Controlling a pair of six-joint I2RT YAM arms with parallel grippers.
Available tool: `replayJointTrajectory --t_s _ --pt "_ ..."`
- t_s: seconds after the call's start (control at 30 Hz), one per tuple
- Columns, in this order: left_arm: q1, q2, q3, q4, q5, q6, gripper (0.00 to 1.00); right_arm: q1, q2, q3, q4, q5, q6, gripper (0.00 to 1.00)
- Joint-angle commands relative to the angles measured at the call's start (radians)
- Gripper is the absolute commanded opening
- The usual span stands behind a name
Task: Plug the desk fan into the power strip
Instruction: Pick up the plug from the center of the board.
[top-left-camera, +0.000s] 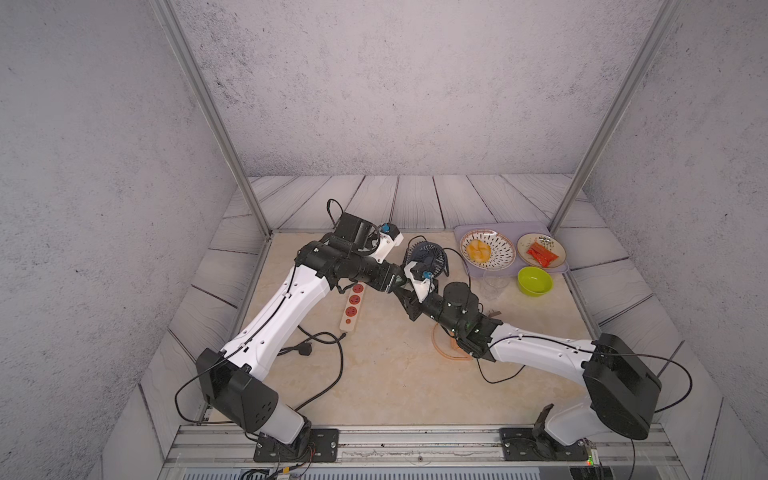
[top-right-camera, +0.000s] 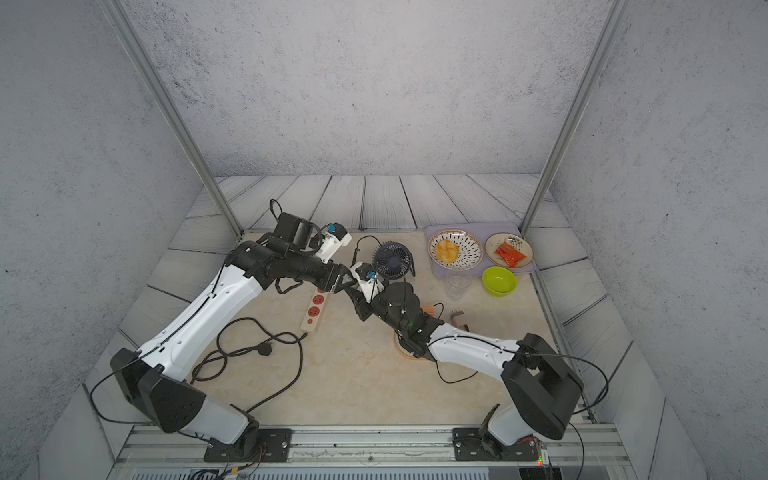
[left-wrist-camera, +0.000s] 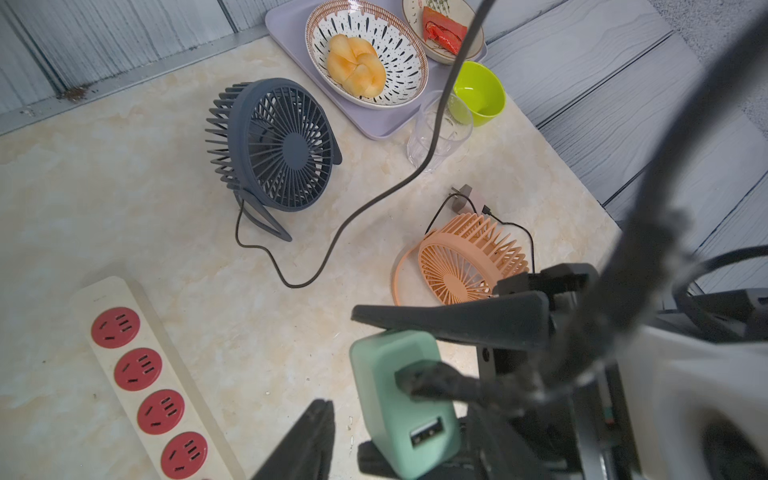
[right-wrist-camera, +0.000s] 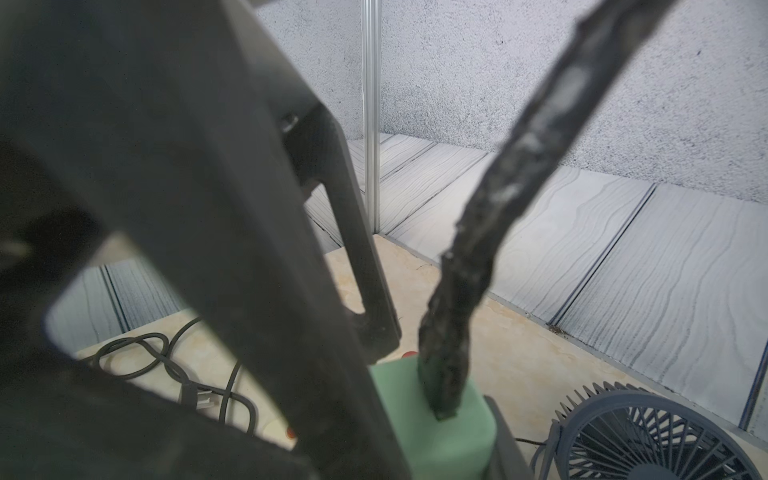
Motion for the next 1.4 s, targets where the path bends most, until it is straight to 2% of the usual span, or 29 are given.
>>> replayJointTrajectory --t_s 0.0,0.3,0.57,0.73,0.87,0.97,1.1,1.2,1.37 --pt "0.001 0.006 -0.017 0.019 0.008 -0.014 0.56 0.012 -0.019 0.043 -0.048 0.041 0.000 0.26" --pt "-0.006 0.017 -0.018 0.025 -0.009 -0.014 0.46 0.025 -0.014 0.095 -0.120 0.075 0.007 0.25" --pt "-0.018 0.019 -0.029 0.027 -0.029 -0.009 0.30 0.024 -0.017 0.095 -0.104 0.073 0.021 0.25" --pt "-0.022 0.026 -0.030 0.022 -0.057 -0.002 0.29 0.025 -0.027 0.088 -0.099 0.072 0.020 0.25" --pt "-0.022 0.021 -0.026 0.024 -0.063 -0.001 0.17 0.025 -0.035 0.079 -0.092 0.065 0.014 0.25" --pt "-0.023 0.017 -0.010 0.018 -0.080 0.000 0.08 0.026 -0.040 0.068 -0.088 0.059 0.009 0.38" --pt "-0.017 0.012 0.028 0.003 -0.127 0.008 0.07 0.026 -0.077 0.011 -0.070 0.052 0.000 0.72" --pt "-0.002 0.012 0.056 -0.006 -0.146 0.004 0.06 0.026 -0.143 -0.076 -0.057 0.076 -0.009 0.81" --pt "0.030 0.008 0.080 -0.007 -0.150 -0.018 0.06 0.025 -0.292 -0.190 -0.115 0.138 -0.031 0.86"
